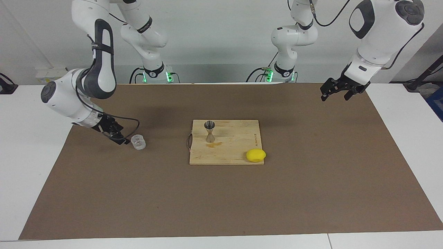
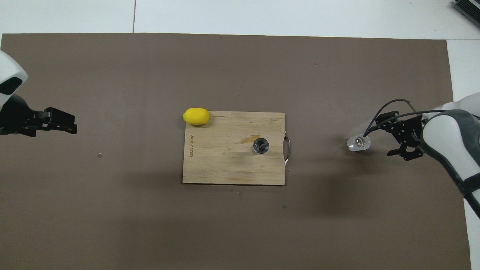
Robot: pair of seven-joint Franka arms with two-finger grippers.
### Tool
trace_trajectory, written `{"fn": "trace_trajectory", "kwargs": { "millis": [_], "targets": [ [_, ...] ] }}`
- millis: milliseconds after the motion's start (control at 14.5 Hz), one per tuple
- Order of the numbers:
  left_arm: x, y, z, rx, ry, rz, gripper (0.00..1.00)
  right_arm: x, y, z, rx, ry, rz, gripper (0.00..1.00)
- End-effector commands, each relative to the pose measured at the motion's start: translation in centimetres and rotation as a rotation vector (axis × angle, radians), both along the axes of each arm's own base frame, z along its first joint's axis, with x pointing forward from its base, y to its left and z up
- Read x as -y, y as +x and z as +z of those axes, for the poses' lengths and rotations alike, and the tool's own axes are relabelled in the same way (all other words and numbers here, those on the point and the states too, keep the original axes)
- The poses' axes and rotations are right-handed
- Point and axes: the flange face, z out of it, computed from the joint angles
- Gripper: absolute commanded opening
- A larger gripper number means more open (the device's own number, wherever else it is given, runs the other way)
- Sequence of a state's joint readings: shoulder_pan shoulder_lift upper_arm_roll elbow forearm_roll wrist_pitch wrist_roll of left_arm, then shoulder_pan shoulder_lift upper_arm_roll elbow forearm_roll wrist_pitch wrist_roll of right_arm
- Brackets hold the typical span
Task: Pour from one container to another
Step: 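Lower the glass onto the table and open the right gripper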
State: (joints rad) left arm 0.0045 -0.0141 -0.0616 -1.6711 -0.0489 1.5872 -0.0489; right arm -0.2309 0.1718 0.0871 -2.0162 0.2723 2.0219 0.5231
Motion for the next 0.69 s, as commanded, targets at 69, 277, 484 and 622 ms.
{"fn": "trace_trajectory", "kwargs": {
  "millis": [69,277,484,622],
  "targets": [
    [0.0,-0.5,0.3,0.000,0.019,0.000,1.00,-5.1,1.0,3.7,0.097,-0.095,0.325,1.00],
    [0.0,-0.5,0.3,0.000,0.019,0.000,1.00,-10.0,0.1,7.2,0.120,-0.227,0.503,1.00],
    [0.0,-0.5,0.3,0.000,0.019,0.000,1.00,-11.4,-0.4,12.7,0.176,-0.243,0.534,1.00],
    [0.0,-0.5,0.3,0.000,0.019,0.000,1.00,-11.7,-0.2,17.0,0.198,-0.246,0.537,1.00]
  ]
}}
